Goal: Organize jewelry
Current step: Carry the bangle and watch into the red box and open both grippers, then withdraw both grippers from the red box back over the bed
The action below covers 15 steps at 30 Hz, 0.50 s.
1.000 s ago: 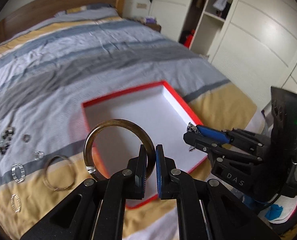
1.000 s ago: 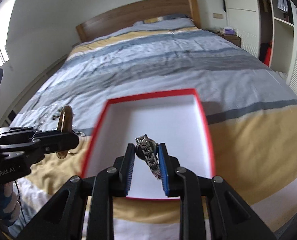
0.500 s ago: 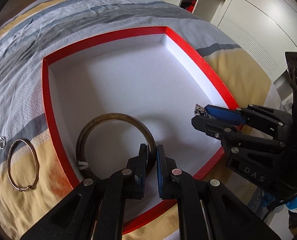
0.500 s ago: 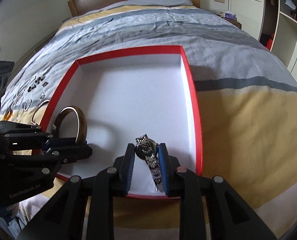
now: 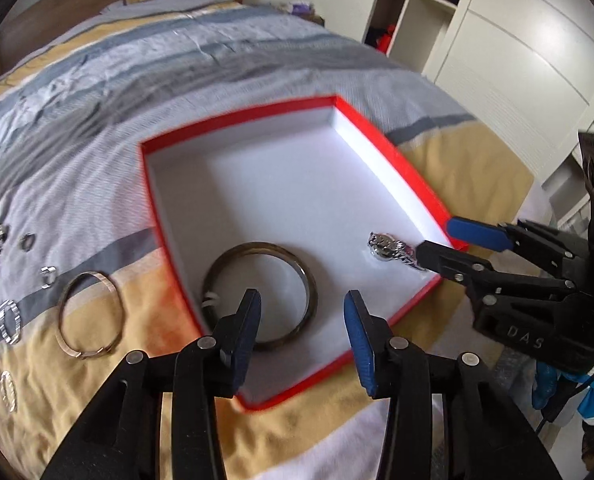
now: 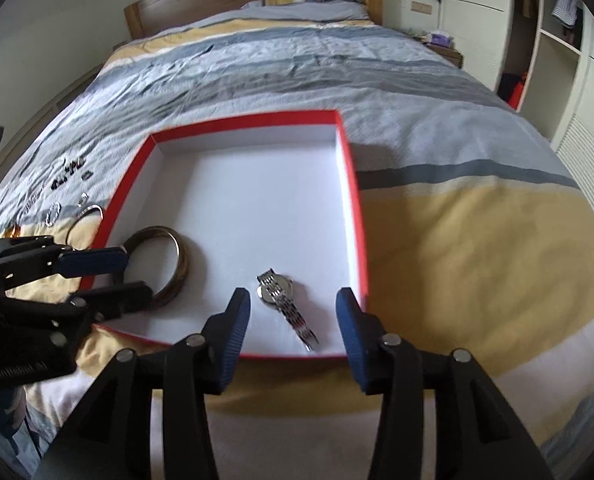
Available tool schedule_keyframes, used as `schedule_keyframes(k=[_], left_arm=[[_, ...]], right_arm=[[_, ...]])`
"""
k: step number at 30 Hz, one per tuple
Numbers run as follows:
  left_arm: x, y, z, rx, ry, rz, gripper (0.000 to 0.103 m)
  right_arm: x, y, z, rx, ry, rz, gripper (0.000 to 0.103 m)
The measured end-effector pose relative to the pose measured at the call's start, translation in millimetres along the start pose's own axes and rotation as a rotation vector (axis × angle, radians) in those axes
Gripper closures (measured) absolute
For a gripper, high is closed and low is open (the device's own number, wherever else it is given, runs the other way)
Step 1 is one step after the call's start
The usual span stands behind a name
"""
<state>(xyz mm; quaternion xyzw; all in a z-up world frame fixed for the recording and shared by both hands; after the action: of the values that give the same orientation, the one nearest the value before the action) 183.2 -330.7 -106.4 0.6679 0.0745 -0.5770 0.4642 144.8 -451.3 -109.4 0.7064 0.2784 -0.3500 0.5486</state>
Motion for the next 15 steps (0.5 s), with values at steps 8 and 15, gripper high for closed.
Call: schedule_keyframes(k=[8,15], left_arm=[[-60,-30,-1,-0.042,0.033,0.081,0.058],[-97,-89,-21,-0.101,0.072,0.047,0.056]], right_arm=[[-47,-12,-16,0.094,0.030,0.062,0.060],[-65,-43,-67,0.104,0.082,0.062,0.060]])
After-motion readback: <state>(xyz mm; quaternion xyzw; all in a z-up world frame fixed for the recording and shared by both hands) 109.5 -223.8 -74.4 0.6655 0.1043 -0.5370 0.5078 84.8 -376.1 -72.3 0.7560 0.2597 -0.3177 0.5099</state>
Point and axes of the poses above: each gripper's, at about its wrist camera, not at the fingertips, and x roughly the way its jaws point, z to its right, y to its top, the point moved 10 cm from there along x, roughly the way its jaws point, and after that the axes turned 7 degrees about x, right-handed, at the moved point
